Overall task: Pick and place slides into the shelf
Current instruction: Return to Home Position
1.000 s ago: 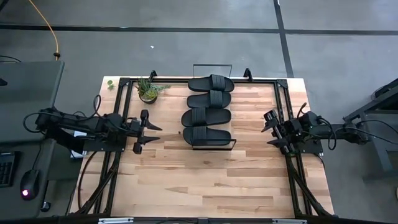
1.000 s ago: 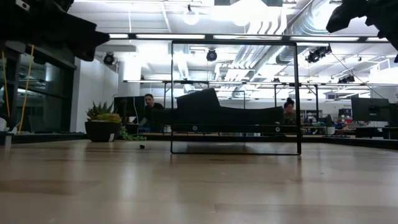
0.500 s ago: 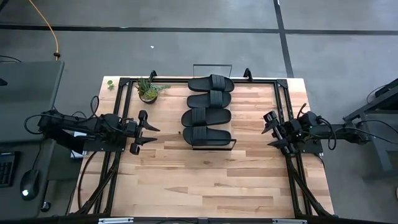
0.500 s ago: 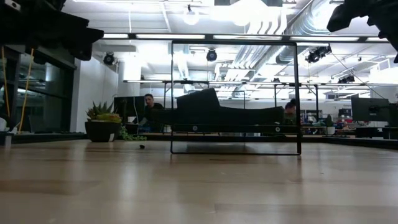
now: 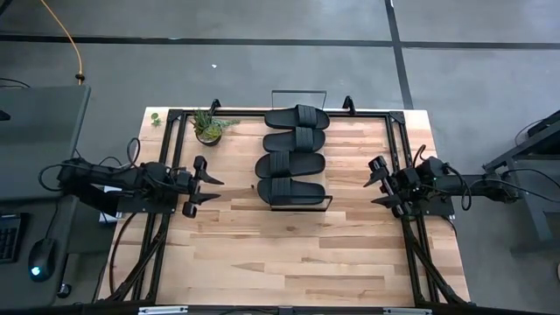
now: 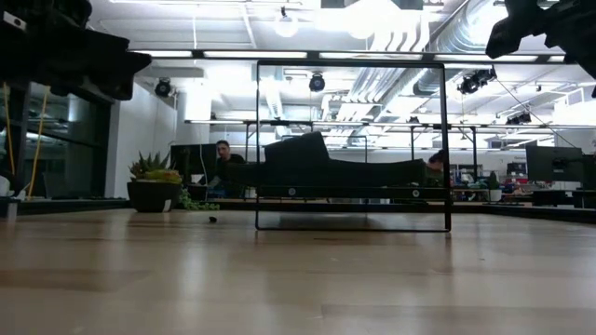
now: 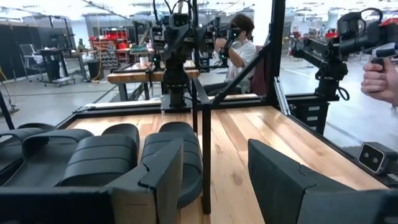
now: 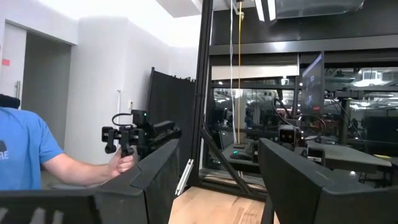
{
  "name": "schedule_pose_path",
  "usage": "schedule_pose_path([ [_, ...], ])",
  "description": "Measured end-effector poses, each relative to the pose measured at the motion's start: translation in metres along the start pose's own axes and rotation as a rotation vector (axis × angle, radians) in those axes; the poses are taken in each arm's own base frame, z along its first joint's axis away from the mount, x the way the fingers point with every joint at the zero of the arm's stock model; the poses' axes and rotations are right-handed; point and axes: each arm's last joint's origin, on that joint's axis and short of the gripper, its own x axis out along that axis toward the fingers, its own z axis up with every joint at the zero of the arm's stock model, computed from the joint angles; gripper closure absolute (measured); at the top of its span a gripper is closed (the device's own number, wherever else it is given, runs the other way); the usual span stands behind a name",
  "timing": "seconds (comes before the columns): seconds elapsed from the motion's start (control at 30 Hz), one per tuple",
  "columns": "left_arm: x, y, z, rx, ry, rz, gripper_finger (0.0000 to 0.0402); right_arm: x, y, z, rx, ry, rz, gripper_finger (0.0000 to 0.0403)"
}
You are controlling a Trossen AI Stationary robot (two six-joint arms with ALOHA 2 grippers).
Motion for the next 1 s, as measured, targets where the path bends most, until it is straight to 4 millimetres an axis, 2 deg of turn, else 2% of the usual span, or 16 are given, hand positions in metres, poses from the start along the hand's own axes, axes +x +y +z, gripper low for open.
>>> schedule_pose_path([
  [0.33,-0.002,0.0,-0.006,0.008,-0.009,0.001,0.0236,0.0,0.0,-0.001,0.004,0.007,-0.001,0.0196],
  [0.77,-0.002,0.0,-0.011,0.029,0.045,0.005,0.0236,-0.002,-0.001,-0.018,0.065,0.169,-0.021,0.0196],
  [0.83,-0.002,0.0,-0.011,0.03,0.051,0.005,0.0236,-0.002,-0.002,-0.021,0.08,0.201,-0.065,0.0196],
  [1.0,-0.002,0.0,-0.012,0.029,0.065,0.023,0.0236,-0.006,-0.01,-0.029,0.129,0.262,-0.371,0.0196],
])
